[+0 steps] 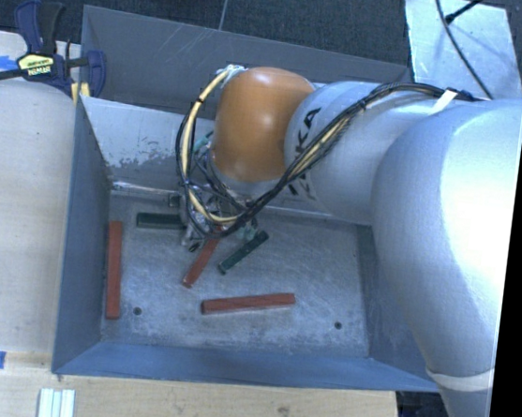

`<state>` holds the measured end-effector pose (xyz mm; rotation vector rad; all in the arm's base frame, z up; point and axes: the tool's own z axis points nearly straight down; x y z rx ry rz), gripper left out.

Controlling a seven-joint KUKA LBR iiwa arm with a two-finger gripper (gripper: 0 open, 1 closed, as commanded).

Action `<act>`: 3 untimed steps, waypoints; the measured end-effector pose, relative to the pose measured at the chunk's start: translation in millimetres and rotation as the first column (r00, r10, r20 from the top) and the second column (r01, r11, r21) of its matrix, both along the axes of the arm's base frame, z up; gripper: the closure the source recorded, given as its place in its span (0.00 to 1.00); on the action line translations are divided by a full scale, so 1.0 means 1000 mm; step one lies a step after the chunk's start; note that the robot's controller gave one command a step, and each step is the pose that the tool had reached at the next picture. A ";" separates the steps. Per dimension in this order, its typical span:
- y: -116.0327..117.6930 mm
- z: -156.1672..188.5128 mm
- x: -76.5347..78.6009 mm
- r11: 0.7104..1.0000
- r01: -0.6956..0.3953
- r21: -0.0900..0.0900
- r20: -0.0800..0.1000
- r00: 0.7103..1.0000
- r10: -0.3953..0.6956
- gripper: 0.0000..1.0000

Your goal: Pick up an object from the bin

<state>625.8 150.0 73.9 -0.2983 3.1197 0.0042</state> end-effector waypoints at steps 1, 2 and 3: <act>0.072 0.194 -0.024 0.979 -0.204 -0.001 0.006 0.979 0.204 1.00; 0.070 0.189 -0.025 0.980 -0.200 -0.002 -0.003 0.980 0.200 0.00; 0.053 0.028 -0.007 1.000 -0.030 -0.005 -0.012 0.999 0.030 0.00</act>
Offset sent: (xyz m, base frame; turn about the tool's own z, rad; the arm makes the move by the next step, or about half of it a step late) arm -0.0258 0.0703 0.1877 -0.2041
